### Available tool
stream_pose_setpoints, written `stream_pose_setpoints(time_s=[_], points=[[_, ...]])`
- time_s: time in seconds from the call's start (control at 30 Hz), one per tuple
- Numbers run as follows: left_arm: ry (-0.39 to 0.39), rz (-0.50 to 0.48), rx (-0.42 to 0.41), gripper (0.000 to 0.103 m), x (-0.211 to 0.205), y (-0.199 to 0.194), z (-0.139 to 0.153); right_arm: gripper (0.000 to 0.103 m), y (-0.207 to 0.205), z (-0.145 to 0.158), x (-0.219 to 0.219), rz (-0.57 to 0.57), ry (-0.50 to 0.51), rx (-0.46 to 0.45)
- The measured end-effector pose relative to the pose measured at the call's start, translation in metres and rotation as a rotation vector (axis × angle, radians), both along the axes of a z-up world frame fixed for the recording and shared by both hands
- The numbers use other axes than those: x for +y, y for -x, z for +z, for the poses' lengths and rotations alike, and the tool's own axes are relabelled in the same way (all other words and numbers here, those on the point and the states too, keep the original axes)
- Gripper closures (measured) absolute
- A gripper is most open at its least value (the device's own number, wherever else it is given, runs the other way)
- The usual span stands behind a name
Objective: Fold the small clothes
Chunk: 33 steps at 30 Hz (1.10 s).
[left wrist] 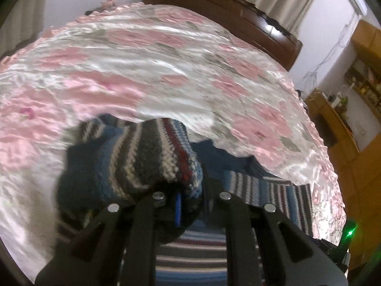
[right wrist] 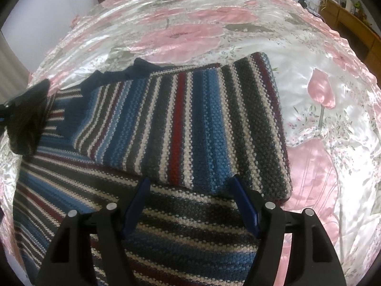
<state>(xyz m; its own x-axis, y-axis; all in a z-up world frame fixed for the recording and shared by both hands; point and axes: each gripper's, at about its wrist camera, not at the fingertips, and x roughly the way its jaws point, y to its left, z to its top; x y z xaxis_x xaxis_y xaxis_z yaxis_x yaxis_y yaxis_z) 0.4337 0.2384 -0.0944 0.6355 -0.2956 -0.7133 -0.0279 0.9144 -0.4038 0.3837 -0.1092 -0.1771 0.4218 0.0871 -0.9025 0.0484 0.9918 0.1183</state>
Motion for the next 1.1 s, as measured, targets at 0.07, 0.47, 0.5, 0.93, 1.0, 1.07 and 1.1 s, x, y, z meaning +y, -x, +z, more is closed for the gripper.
stream_pose_setpoints(time_s=[0.07, 0.47, 0.5, 0.93, 1.0, 1.07, 1.1], points=[[0.021, -0.027, 0.007, 0.091, -0.020, 0.000, -0.006, 0.032, 0.000, 0.000, 0.000, 0.001, 0.002, 0.001], [0.037, -0.223, 0.217, 0.047, -0.069, 0.012, -0.069, 0.032, -0.001, -0.004, 0.005, 0.012, 0.039, 0.014], [0.068, -0.243, 0.208, 0.039, -0.063, 0.023, -0.061, 0.032, -0.001, -0.005, 0.005, 0.013, 0.039, 0.014], [-0.194, 0.012, 0.282, 0.036, 0.078, 0.017, -0.049, 0.033, 0.003, 0.022, 0.055, 0.140, -0.035, 0.013], [-0.195, -0.012, 0.313, 0.036, 0.081, 0.005, -0.060, 0.035, -0.009, 0.027, 0.076, 0.202, -0.067, 0.037], [-0.217, -0.034, 0.332, 0.036, 0.079, -0.002, -0.065, 0.036, -0.021, 0.034, 0.094, 0.229, -0.064, 0.044], [-0.228, -0.044, 0.337, 0.036, 0.078, -0.004, -0.067, 0.036, -0.029, 0.041, 0.109, 0.251, -0.051, 0.034]])
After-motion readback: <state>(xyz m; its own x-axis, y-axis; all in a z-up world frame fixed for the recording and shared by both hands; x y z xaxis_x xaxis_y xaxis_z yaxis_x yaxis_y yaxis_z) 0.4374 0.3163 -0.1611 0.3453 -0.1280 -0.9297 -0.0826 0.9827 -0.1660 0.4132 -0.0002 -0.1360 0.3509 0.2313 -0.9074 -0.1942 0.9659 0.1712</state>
